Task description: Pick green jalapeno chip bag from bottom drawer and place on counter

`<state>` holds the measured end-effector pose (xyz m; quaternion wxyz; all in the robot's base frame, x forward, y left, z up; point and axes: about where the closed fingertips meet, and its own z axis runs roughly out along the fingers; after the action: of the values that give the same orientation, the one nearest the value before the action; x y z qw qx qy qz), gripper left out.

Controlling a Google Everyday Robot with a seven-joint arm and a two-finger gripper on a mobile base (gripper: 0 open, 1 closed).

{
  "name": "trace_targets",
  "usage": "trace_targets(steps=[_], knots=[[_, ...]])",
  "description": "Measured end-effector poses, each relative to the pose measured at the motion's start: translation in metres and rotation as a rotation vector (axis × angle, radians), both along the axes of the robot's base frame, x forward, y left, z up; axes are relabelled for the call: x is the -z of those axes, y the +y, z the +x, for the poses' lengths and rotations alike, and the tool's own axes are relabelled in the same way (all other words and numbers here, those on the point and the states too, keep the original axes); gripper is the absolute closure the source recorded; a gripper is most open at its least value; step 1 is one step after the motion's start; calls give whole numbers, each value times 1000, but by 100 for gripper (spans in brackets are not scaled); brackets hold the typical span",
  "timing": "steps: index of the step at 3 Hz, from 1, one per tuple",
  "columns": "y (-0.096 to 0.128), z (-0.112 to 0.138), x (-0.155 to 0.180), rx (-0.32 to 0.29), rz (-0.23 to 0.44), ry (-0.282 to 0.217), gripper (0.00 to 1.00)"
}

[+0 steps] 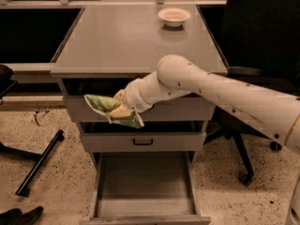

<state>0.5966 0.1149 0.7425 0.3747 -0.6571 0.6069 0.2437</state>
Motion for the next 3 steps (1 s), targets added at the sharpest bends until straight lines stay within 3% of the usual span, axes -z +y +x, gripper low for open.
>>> trace_targets(steps=[1, 2, 3], knots=[[47, -5, -75, -122, -10, -87, 100], [92, -7, -131, -233, -44, -138, 100], [112, -12, -146, -278, -35, -148, 100]])
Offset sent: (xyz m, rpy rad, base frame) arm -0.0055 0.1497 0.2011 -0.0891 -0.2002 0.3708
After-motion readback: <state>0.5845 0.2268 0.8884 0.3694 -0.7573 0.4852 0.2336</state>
